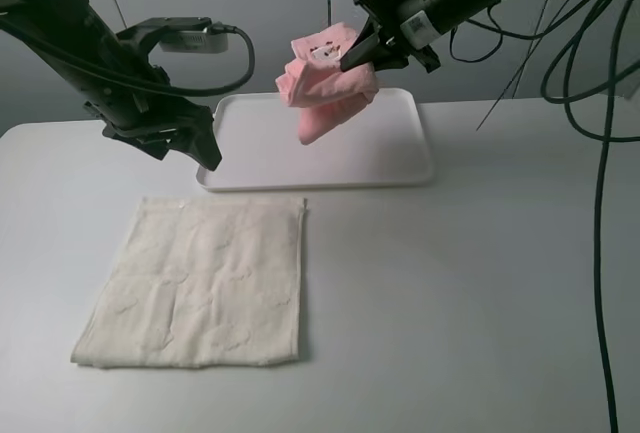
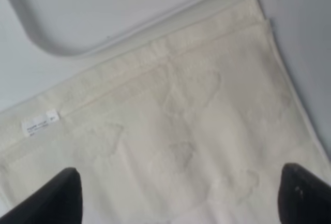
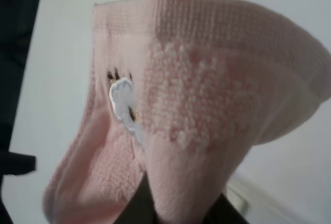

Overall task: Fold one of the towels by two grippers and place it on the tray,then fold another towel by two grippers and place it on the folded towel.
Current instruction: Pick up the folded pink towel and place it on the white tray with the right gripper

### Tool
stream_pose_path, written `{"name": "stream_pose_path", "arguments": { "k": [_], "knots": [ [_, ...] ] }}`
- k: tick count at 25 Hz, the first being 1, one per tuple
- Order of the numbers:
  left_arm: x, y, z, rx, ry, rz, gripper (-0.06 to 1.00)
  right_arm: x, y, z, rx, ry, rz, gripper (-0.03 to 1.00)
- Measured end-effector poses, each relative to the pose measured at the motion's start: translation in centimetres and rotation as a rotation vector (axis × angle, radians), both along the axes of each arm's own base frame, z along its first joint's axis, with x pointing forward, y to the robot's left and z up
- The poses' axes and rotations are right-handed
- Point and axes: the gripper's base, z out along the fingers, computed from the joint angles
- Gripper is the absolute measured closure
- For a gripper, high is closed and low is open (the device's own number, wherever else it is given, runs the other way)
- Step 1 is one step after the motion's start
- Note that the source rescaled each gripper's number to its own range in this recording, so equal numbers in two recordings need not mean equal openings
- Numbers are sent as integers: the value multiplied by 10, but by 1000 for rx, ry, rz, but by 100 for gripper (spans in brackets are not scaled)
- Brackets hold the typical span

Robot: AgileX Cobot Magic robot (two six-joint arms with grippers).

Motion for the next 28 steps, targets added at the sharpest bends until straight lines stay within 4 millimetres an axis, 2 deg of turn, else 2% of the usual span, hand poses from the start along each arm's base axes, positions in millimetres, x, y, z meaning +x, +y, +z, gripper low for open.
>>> {"name": "stream_pose_path", "arguments": {
  "k": [5,13,18,22,25,28],
  "knots": [
    [-1,0,-4,-4,-4,3,-3,24,29,-6,182,19,-31,86],
    [-1,1,-6,1,-14,-13,-3,48,41,-56,470,119,-133,86],
    [-1,0,-6,1,-19,-17,-3,52,40,-103,423,156,-172,86],
    [-1,0,-6,2,-19,-18,-3,50,38,-143,316,175,-163,86],
    [-1,0,-6,2,-19,-18,-3,48,34,-159,227,155,-147,86],
    [-1,0,-6,2,-19,-18,-3,49,33,-161,191,131,-144,86]
  ]
}}
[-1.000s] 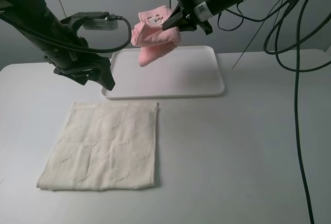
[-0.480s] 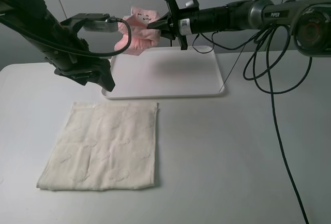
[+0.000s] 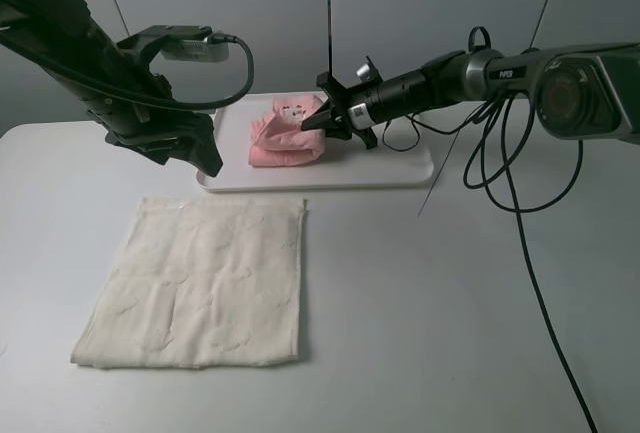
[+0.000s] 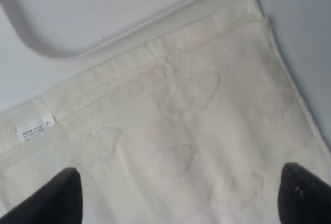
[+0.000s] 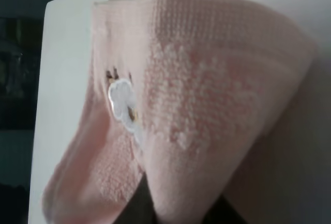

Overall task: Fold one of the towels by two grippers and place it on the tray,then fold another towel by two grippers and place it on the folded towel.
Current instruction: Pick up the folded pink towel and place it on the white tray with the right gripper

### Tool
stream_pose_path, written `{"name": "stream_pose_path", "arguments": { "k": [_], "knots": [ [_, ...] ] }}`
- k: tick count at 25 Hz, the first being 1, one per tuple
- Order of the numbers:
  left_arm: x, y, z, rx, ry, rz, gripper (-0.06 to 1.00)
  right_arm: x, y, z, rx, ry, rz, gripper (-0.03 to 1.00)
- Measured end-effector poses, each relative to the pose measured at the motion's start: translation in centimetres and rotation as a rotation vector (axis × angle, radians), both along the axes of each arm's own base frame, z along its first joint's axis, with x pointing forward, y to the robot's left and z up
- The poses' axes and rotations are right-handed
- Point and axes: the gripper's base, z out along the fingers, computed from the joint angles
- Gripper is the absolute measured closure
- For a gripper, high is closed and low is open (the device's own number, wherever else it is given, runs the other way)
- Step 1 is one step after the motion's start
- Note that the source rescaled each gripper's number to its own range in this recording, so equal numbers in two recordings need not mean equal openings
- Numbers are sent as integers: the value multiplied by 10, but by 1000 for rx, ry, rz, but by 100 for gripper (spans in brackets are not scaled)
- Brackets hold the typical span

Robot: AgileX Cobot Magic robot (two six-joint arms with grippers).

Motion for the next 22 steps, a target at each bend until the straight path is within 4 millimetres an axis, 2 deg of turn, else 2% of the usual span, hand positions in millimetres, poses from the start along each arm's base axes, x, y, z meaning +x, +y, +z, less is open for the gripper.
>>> {"name": "stream_pose_path", "arguments": {
  "k": [3,4,5,7,9,11,13,16,22],
  "knots": [
    [0,0,0,0,2,0,-3,1,0,0,-7,-9,-12,85],
    [0,0,0,1,4,-1,-3,2,-1,0,-9,-11,-17,81],
    [-1,0,0,2,7,-4,-3,2,-1,0,-11,-11,-19,73],
    [-2,0,0,7,14,-16,-3,2,-1,0,-12,-11,-23,49],
    [-2,0,-1,10,21,-21,-3,2,-1,0,-10,-10,-16,30],
    [-3,0,-1,13,28,-27,-3,0,0,2,-2,-8,6,18],
    [-4,1,-1,17,41,-34,-3,-1,0,6,-4,-20,26,15],
    [-7,1,-2,25,63,-50,-3,3,-6,25,-1,-57,27,14],
    [-12,2,-2,44,102,-101,-3,10,-47,104,17,-186,37,14]
  ]
}}
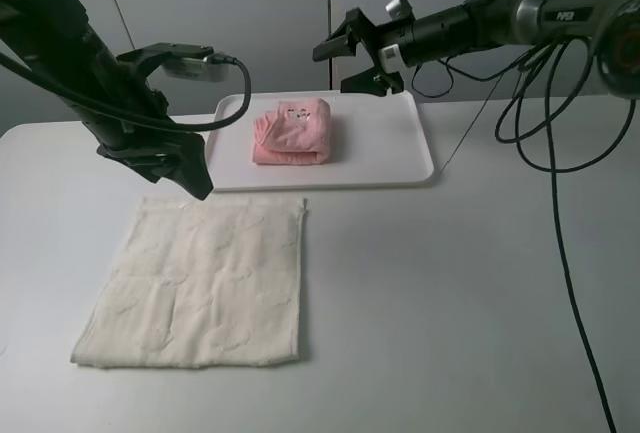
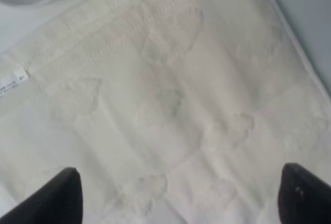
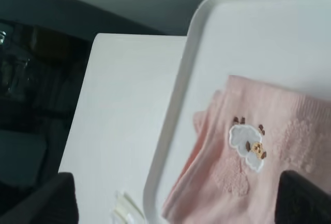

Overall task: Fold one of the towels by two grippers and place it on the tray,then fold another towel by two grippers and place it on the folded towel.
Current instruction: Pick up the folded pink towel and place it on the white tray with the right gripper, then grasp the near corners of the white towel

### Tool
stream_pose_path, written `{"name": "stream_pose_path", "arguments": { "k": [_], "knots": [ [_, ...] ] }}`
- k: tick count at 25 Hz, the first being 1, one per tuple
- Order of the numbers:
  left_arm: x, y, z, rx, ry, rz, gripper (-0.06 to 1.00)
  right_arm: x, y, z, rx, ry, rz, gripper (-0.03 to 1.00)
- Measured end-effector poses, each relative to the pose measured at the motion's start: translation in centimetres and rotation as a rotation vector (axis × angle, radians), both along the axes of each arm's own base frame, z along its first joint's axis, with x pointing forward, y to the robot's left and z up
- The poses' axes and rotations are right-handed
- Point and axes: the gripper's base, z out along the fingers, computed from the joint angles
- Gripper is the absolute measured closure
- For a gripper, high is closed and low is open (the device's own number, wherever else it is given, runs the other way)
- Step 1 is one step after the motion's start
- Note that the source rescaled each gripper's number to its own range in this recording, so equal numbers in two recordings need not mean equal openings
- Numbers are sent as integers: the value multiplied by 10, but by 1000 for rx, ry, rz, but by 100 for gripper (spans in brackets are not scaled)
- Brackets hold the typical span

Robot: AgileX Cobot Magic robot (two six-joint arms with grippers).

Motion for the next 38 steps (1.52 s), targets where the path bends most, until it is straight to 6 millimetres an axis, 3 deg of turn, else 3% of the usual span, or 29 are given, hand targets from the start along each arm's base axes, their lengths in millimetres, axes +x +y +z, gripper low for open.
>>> {"name": "stream_pose_path", "arguments": {
  "k": [4,8,16,20,24,29,36,38],
  "knots": [
    [-3,1,6,3,-16,-34,-3,-11,-35,47,-108,-76,91,5],
    [-6,2,12,3,-20,-60,-3,-27,-56,76,-322,-114,128,3],
    [-14,6,27,28,-51,-115,-3,-91,-73,74,-516,-43,157,3],
    [-21,12,39,64,-82,-187,-3,-130,-71,76,-555,-78,175,3],
    [-30,17,51,100,-104,-268,-3,-169,-61,86,-571,-128,208,3],
    [-41,28,55,191,-91,-384,-3,-214,-30,90,-594,-185,352,3],
    [-83,47,7,267,-25,-554,-3,-261,28,81,-609,-305,708,3],
    [-96,54,6,303,-92,-589,-3,-272,42,80,-605,-375,805,3]
  ]
}}
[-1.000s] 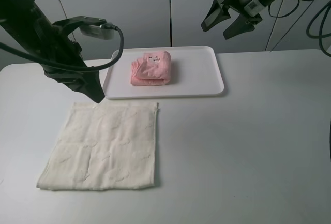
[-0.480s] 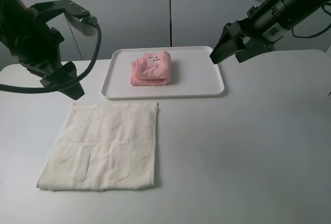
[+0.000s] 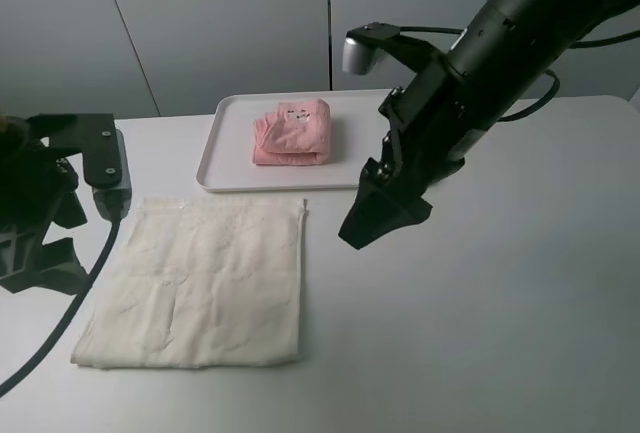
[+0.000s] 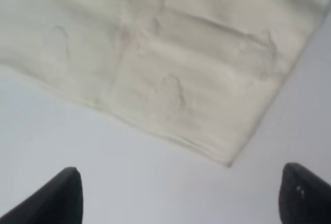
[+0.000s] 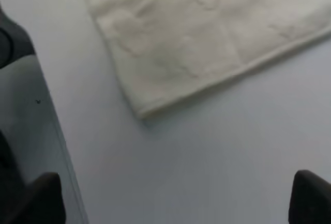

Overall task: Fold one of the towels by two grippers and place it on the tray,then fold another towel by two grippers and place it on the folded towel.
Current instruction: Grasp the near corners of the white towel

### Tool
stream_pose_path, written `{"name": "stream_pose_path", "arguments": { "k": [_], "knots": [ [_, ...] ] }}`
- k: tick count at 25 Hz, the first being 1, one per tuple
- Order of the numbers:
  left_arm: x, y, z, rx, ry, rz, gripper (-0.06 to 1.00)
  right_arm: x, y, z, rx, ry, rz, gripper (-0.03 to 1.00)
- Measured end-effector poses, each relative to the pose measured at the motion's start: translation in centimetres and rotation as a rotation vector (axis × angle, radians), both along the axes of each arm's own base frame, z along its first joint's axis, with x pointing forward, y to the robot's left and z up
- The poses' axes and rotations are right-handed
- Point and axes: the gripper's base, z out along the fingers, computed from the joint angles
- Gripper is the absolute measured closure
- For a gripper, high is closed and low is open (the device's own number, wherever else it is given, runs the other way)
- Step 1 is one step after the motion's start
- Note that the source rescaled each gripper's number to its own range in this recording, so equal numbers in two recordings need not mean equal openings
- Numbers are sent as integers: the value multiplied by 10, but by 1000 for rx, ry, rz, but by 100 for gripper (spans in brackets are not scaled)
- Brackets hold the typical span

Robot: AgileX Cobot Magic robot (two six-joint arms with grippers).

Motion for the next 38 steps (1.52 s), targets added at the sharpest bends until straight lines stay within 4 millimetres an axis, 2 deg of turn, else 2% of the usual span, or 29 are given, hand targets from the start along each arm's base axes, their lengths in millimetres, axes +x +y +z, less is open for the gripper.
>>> {"name": "stream_pose_path", "arguments": {
  "k": [3,5,10,16,20,27,32,38],
  "knots": [
    [-15,9,-2,21,-67,-41,-3,-10,19,0,6,-73,65,3],
    [-23,11,-13,27,-63,-53,-3,-16,31,-3,-6,-118,106,3],
    [-29,14,-40,58,-6,-95,-3,-36,58,-31,-111,-131,265,3],
    [-29,14,-69,80,55,-162,-3,-51,86,-70,-177,-131,343,3],
    [-29,14,-85,101,115,-234,-3,-58,98,-88,-194,-131,365,3],
    [-22,10,-101,95,117,-276,-3,-68,110,-108,-215,-151,410,3],
    [-22,10,-115,108,175,-301,-3,-67,110,-110,-225,-167,407,3],
    [-23,8,-121,92,213,-348,-3,-66,109,-111,-238,-189,431,3]
  ]
}}
